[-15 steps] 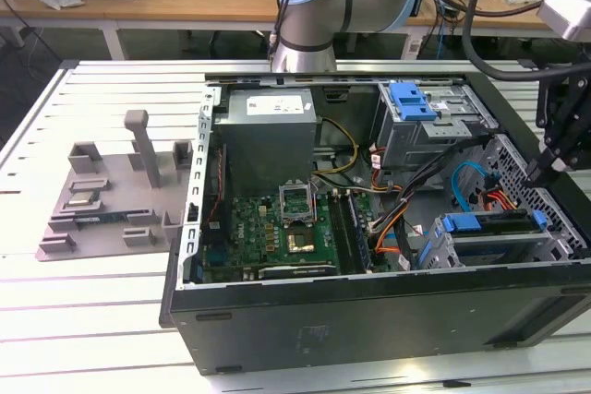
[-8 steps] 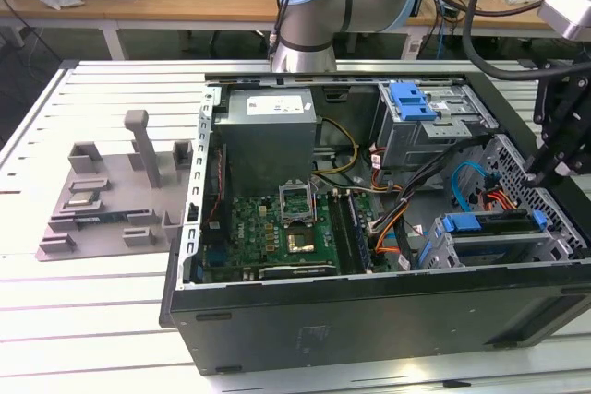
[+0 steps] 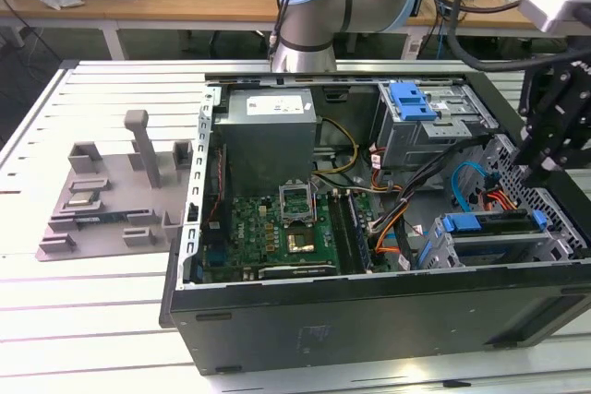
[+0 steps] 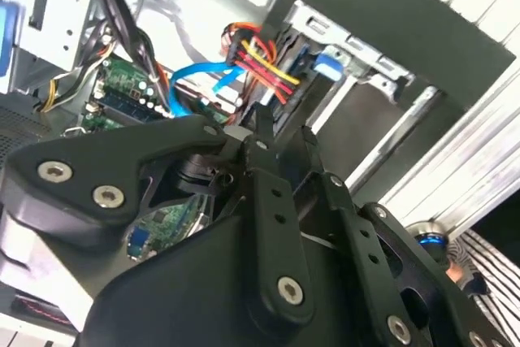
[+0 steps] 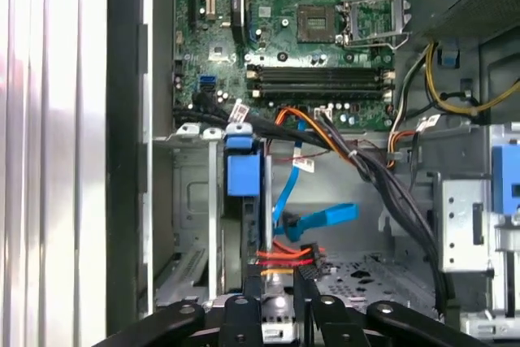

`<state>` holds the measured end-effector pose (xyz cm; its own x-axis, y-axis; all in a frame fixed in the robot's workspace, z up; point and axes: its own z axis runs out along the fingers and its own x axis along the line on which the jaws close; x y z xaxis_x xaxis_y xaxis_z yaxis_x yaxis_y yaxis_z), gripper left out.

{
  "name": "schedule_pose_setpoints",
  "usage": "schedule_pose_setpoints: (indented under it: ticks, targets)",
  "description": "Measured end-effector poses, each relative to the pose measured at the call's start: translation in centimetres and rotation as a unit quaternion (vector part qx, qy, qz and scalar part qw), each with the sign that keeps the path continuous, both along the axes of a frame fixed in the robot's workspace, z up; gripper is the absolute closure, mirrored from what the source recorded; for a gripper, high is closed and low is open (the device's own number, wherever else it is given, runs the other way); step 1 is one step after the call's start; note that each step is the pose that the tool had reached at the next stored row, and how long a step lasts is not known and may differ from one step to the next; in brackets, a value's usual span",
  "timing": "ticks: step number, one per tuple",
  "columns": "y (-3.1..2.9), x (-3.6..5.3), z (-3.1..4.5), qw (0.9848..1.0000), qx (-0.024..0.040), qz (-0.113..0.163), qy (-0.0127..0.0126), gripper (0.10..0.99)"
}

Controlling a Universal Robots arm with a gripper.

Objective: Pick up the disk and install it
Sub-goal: 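Insert the second disk wire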

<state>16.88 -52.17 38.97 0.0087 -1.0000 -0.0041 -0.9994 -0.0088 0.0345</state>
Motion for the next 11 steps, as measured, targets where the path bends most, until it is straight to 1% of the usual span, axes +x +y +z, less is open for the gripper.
schedule_pose_setpoints:
  ticks: [2, 4, 5, 9, 10, 11]
  targets:
    - [0.07, -0.56, -0.37, 1.0, -0.0001, 0.003, 0.0, 0.784]
    - [0.21, -1.36, -1.01, 1.0, 0.0002, 0.008, 0.0, 0.784]
    - [0.34, -1.58, -1.25, 0.9999, 0.0005, 0.014, 0.0, 0.784]
    - [0.38, -1.85, -1.56, 0.9995, 0.0008, 0.03, 0.0, 0.784]
    - [0.39, -1.97, -1.74, 0.9993, 0.0008, 0.038, 0.0, 0.784]
    - [0.39, -1.98, -1.77, 0.9993, 0.0008, 0.038, 0.0, 0.784]
